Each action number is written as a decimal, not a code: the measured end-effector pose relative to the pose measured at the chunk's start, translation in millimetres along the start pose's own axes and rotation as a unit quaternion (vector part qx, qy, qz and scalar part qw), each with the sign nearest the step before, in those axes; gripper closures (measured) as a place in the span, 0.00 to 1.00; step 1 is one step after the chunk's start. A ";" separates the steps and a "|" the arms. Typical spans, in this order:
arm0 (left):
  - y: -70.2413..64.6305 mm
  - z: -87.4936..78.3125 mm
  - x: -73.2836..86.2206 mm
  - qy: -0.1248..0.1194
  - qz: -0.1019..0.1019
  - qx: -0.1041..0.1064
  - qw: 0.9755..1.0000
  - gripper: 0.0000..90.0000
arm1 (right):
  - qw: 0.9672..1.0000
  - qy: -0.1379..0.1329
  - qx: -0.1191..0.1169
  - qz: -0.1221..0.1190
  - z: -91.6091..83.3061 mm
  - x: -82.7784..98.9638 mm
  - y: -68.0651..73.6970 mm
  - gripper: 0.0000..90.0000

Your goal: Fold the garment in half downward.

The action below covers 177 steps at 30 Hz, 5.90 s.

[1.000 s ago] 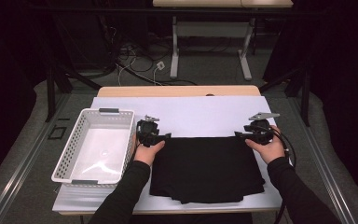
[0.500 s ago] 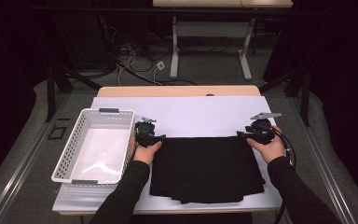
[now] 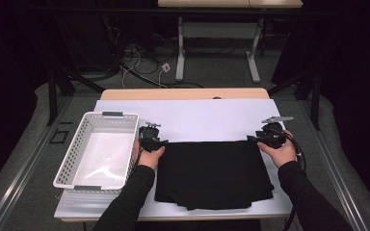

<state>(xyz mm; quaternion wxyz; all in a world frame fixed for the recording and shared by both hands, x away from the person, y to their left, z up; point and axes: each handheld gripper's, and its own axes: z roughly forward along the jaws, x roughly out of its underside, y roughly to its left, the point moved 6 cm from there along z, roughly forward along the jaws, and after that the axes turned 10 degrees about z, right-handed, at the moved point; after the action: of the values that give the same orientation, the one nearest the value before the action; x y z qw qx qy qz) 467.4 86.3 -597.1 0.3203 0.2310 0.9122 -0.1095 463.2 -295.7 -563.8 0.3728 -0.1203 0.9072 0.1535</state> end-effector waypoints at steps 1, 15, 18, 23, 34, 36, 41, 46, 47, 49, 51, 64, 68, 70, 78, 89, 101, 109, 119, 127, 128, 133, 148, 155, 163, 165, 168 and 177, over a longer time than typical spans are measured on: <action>-0.4 -0.5 0.4 0.002 0.001 0.001 1.000 0.71 | 1.000 0.001 0.001 0.001 0.0 0.2 -0.7 0.56; -3.5 -0.5 0.3 0.009 -0.011 0.021 1.000 0.93 | 0.999 0.021 0.007 0.023 13.0 7.5 -18.4 0.56; -3.6 -0.6 0.3 0.009 -0.011 0.022 1.000 0.93 | 0.999 0.029 0.011 0.027 16.6 10.5 -20.5 0.56; -4.0 -0.5 0.1 0.008 -0.012 0.021 1.000 0.93 | 0.999 0.042 0.013 0.028 22.8 15.0 -21.8 0.56; -6.0 -0.3 -0.1 0.009 -0.003 0.013 1.000 0.95 | 0.999 0.046 0.005 0.017 24.3 18.4 -12.0 0.78; -6.7 -0.3 -0.3 0.009 -0.004 0.012 1.000 0.95 | 0.999 0.047 -0.002 0.021 24.2 19.1 -9.7 0.86; -6.6 -1.3 -0.6 0.011 -0.005 0.013 1.000 0.95 | 0.998 0.052 -0.004 0.021 23.6 19.2 -5.8 0.94; -8.7 -9.4 -3.9 0.001 0.000 0.015 1.000 0.96 | 0.998 0.054 -0.009 0.023 18.5 18.3 -4.2 0.95; -10.0 -11.2 -4.8 -0.002 -0.002 0.018 1.000 0.96 | 0.998 0.053 -0.012 0.024 16.3 17.9 -3.1 0.95; -11.9 -15.0 -6.4 -0.005 0.002 0.021 1.000 0.96 | 0.999 0.046 -0.016 0.020 11.5 16.5 -0.7 0.95; -14.5 -18.8 -8.4 -0.011 0.000 0.024 1.000 0.96 | 0.999 0.043 -0.018 0.016 5.0 15.6 2.9 0.95; -25.4 -47.1 -15.6 -0.045 0.016 0.056 0.997 0.96 | 0.999 0.016 -0.033 -0.005 -26.1 6.2 19.3 0.95; -28.1 -55.8 -18.0 -0.054 0.018 0.062 0.996 0.96 | 0.999 0.010 -0.030 -0.010 -37.1 3.4 18.2 0.95; -29.4 -59.2 -19.6 -0.058 0.020 0.067 0.996 0.96 | 0.999 0.006 -0.030 -0.012 -42.2 1.0 16.7 0.95; -37.3 -70.0 -27.0 -0.073 0.029 0.078 0.994 0.96 | 0.999 -0.011 -0.034 -0.017 -58.4 -8.9 17.8 0.96; -47.2 -80.4 -36.1 -0.091 0.037 0.093 0.991 0.96 | 0.999 -0.031 -0.031 -0.033 -76.7 -22.0 20.5 0.96; -52.8 -81.9 -53.1 -0.107 0.038 0.098 0.989 0.96 | 0.999 -0.045 -0.002 -0.025 -92.3 -42.7 0.6 0.96; -57.8 -71.3 -66.2 -0.115 0.027 0.108 0.987 0.96 | 0.998 -0.047 0.032 -0.021 -94.6 -62.4 -17.7 0.96; -59.6 -57.3 -91.1 -0.109 0.043 0.093 0.989 0.96 | 0.997 -0.048 0.067 -0.015 -87.1 -79.4 -31.4 0.96; -57.1 -46.2 -106.2 -0.115 0.040 0.089 0.989 0.96 | 0.995 -0.041 0.087 0.001 -80.6 -84.2 -47.7 0.96; -56.9 -44.9 -107.8 -0.116 0.043 0.091 0.988 0.96 | 0.995 -0.041 0.089 0.003 -80.0 -84.7 -50.0 0.96; -56.0 -36.8 -114.0 -0.115 0.043 0.088 0.988 0.96 | 0.994 -0.038 0.100 0.013 -75.7 -84.0 -58.3 0.96; -53.0 -16.4 -109.1 -0.088 0.036 0.079 0.992 0.96 | 0.994 -0.024 0.108 0.001 -44.3 -79.8 -50.2 0.95; -51.2 -10.6 -108.9 -0.083 0.030 0.079 0.993 0.96 | 0.993 -0.026 0.115 0.006 -41.0 -79.2 -55.2 0.94; -56.7 -6.1 -108.0 -0.083 0.037 0.077 0.993 0.96 | 0.990 -0.041 0.131 0.004 -36.9 -77.2 -54.3 0.69; -57.2 -5.1 -108.1 -0.084 0.037 0.074 0.993 0.96 | 0.991 -0.042 0.127 -0.003 -35.1 -76.0 -48.7 0.64; -55.6 -3.6 -107.2 -0.080 0.038 0.072 0.993 0.96 | 0.992 -0.047 0.112 -0.015 -33.1 -74.4 -38.0 0.60; -55.6 -2.7 -107.0 -0.080 0.039 0.072 0.993 0.96 | 0.994 -0.045 0.080 -0.064 -23.9 -64.6 1.1 0.51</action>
<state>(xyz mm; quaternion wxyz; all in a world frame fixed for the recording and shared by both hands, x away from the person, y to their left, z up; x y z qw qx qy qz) 512.2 1.4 -524.3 0.3790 0.2792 0.8635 -0.1808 492.3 -296.8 -501.4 0.4309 -0.1409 0.8892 0.0612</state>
